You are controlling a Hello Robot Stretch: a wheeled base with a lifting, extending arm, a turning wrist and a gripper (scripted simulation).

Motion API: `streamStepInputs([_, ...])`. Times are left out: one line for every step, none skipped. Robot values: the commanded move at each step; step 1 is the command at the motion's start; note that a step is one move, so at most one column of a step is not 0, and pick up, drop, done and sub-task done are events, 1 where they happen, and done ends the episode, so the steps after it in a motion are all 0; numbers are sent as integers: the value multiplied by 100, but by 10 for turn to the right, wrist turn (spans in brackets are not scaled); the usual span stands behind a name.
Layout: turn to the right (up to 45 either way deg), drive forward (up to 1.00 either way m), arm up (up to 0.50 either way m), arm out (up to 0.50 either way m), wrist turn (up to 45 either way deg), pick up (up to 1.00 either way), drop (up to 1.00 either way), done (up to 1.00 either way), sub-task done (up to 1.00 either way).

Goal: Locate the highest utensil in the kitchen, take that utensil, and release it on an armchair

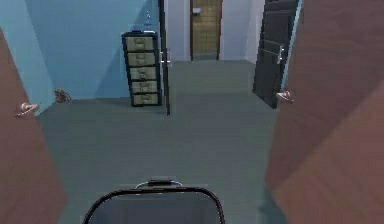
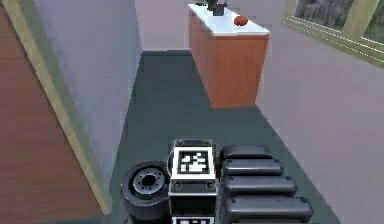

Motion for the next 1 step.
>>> streamStepInputs([0,100,0,0,0,0,0,0,0])
